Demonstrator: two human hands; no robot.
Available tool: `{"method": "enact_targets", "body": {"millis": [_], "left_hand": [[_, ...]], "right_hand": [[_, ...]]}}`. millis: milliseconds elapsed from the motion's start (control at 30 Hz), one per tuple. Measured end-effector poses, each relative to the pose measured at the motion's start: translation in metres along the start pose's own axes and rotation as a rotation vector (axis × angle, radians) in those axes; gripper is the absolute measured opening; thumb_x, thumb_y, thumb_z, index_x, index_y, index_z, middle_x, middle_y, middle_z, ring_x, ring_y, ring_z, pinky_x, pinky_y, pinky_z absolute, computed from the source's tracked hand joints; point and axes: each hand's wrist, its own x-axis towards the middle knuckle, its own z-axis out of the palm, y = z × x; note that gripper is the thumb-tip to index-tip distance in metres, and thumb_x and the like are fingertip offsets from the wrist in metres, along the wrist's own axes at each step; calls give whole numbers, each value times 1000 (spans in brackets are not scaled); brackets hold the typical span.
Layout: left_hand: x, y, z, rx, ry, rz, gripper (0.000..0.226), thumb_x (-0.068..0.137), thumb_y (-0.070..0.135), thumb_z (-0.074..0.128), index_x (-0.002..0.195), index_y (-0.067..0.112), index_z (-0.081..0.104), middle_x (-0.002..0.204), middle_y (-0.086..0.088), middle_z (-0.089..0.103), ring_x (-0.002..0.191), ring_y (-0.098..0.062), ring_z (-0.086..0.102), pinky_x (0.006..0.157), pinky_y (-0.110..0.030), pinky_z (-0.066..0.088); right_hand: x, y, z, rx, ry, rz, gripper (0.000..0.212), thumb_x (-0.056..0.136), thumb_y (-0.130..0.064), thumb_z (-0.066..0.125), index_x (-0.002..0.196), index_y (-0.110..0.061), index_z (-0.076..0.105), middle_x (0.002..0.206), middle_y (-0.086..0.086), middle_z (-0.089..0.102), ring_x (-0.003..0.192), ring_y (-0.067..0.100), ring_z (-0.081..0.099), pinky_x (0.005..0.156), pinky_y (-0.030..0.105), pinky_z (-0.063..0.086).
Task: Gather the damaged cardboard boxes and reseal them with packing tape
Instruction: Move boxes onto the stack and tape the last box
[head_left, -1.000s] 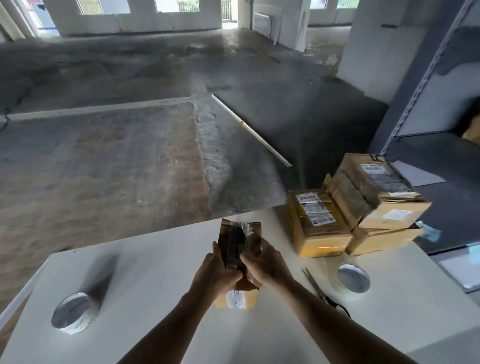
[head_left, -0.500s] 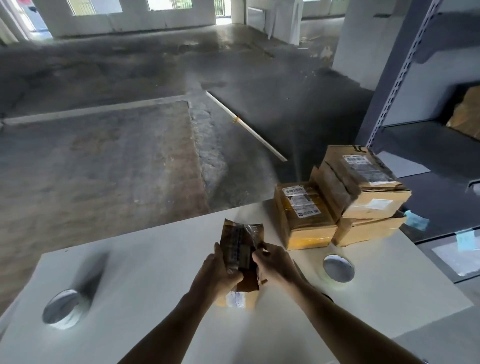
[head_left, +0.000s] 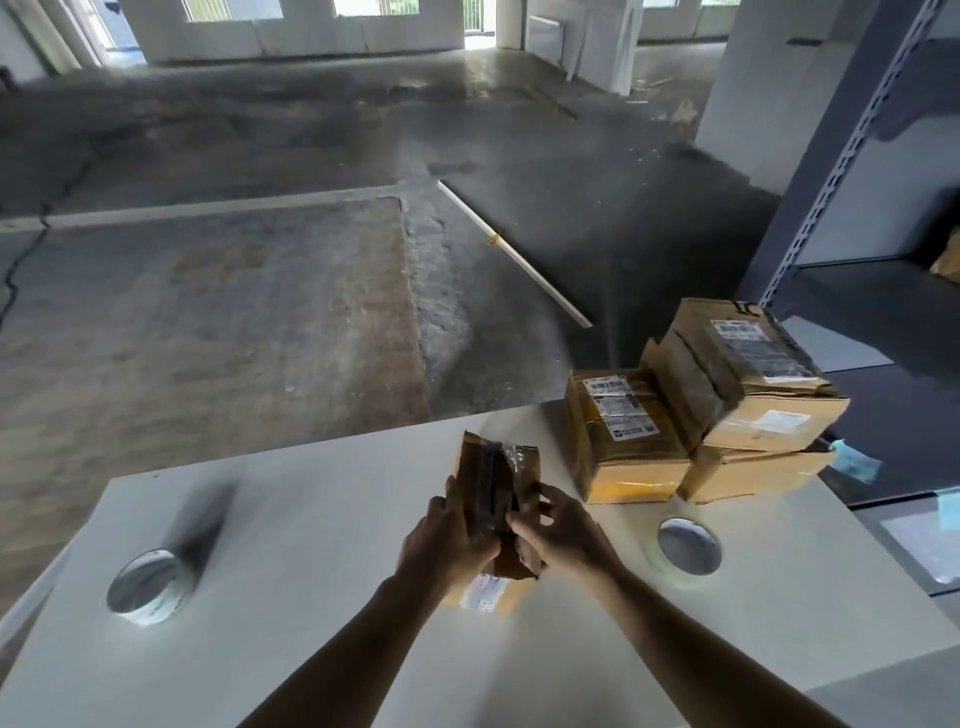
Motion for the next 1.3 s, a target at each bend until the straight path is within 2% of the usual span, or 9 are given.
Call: {"method": "enact_targets", "body": {"millis": [67,133,233,300,400,533,767,1067,1300], "left_hand": [[1,-5,-3,-35,-15,-2,79,87,65,53,146,25,19,119,-1,58,96,-18,65,65,-23,55],[1,-8,-5,-31,-25,20,69,91,61,52,142,21,26,114,-2,62,91,-19,68,67,-29,61],[-2,-6,-11,-24,0,35,44,103,43,40,135,13,35,121,-8,60,99,-20,67,78,-34,61],[-4,-5,-11,-99,7,-32,47,103,48,34,134,13,39,125,-8,59,104,-22,65,85,-38,58],[-3,-1,-10,-187,-9,-105,74,88,77,32,134,20,37,123,-3,60,98,-18,65,80,-39,60],[3,0,-5,-113,6,-152,107,62,101,25,135,24,34,124,-1,59,100,-18,65,79,-40,61],[14,-3,1,48,8,-192,84,86,77,42,140,16,26,136,-6,50,115,-23,59,90,-35,55],[26,-6,1,129,24,-179,83,86,76,44,138,14,27,133,-4,52,113,-21,60,89,-30,54],[30,-5,-3,145,16,-177,79,84,76,47,131,14,30,121,-1,57,103,-18,63,82,-27,55]], "right_hand": [[-2,-3,1,-71,-6,-29,67,83,-64,66,137,-30,47,126,-10,64,107,10,63,62,5,38],[0,-4,5,-86,-25,-65,75,81,-68,65,140,-27,42,130,-9,62,116,14,62,69,6,41],[3,-1,12,-42,-37,-103,90,79,-82,49,147,-25,36,139,-3,57,119,17,61,91,28,56],[6,5,14,-42,-19,-101,97,76,-90,35,150,-28,31,143,0,53,121,20,60,92,39,58],[15,12,17,-37,-7,-60,71,95,-65,39,152,-25,29,140,0,52,120,22,60,90,34,57],[27,22,24,-76,12,-25,43,102,-48,41,135,-22,50,130,2,60,110,12,61,76,16,55],[31,18,24,-98,-35,10,43,101,-46,49,135,-22,40,130,-1,58,108,11,60,63,9,43],[32,11,19,-118,-103,5,32,103,-35,49,129,-23,33,125,2,56,81,2,56,55,11,47],[32,7,23,-152,-105,-22,36,104,-29,46,135,-20,29,122,8,52,96,13,61,62,16,48]]}}
